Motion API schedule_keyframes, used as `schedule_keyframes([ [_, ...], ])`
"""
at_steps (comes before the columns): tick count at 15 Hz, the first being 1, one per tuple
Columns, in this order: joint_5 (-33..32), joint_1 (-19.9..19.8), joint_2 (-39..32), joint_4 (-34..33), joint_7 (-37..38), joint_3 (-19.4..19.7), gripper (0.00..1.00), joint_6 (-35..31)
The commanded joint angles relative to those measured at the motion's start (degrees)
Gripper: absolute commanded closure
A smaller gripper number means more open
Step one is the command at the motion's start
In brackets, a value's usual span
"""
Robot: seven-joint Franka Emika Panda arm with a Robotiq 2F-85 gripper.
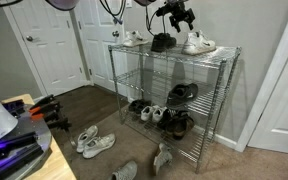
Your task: Move the right sneaker on the top shelf to the left.
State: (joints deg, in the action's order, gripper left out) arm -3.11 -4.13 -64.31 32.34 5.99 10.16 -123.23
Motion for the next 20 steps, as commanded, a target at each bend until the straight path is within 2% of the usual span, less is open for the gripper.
schedule_keyframes([
  [1,-0.4,-0.2,-2.1,-2.1,-0.7,0.4,0.0,1.4],
  [7,0.1,-0.6,-2.8,-2.1,-1.7,0.0,0.0,2.5],
  [11,-0.3,-0.3,-2.5,-2.0,-3.9,0.1,0.0,7.3],
  [12,-0.4,-0.2,-2.5,-2.1,-4.5,0.2,0.25,8.3],
  [13,-0.4,-0.2,-2.4,-2.3,-5.2,0.3,0.27,9.4],
  [20,-0.6,0.0,-2.5,-3.5,-6.1,1.2,0.72,11.7],
])
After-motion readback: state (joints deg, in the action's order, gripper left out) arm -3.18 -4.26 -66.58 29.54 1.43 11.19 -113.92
